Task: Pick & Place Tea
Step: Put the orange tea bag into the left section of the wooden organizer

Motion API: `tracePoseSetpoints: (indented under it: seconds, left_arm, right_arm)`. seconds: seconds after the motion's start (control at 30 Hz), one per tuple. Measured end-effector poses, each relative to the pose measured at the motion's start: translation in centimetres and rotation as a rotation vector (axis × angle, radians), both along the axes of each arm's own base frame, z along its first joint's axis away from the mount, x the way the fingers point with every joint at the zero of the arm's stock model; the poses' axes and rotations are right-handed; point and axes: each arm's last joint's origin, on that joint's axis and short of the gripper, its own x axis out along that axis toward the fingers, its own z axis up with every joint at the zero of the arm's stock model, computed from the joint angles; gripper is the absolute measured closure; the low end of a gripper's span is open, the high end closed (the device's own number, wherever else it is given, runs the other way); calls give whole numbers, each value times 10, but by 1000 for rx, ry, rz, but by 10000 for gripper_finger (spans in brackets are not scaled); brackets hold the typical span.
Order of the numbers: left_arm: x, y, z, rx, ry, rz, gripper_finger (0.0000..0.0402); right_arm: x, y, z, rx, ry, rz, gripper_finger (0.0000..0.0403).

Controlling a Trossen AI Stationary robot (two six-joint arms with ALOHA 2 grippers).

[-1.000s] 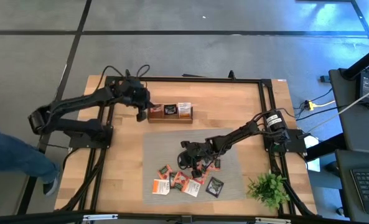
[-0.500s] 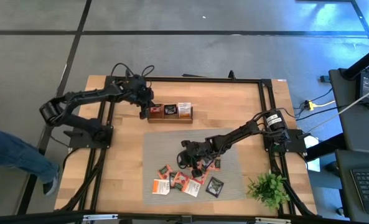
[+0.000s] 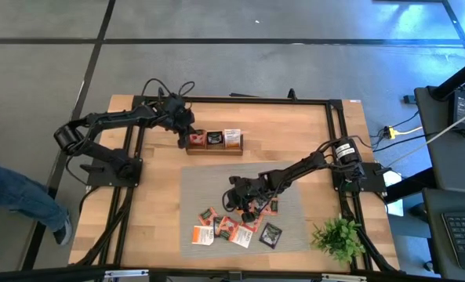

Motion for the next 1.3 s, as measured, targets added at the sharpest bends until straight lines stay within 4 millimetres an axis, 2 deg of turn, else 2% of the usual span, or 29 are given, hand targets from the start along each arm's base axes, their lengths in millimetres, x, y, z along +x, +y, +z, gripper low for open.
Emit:
tracePoseSetpoints:
  seconds: [0.17, 0.63, 0.87, 1.13, 1.3]
  left_arm:
    - [0, 2, 2, 40, 1, 33, 377]
    - [0, 1, 4, 13, -9, 71, 314]
    - [-6, -4, 23, 61, -69, 71, 292]
    - [-21, -25, 56, 65, -191, 59, 294]
    - [-14, -56, 72, -101, -358, -171, 291]
  right_arm:
    - [0, 0, 0, 0, 0, -1, 376]
    - [0, 0, 0, 0, 1, -1, 376]
    - [0, 0, 0, 1, 1, 0, 376]
    - [0, 0, 0, 2, -4, 0, 376]
    - [2, 0, 2, 8, -31, 0, 376]
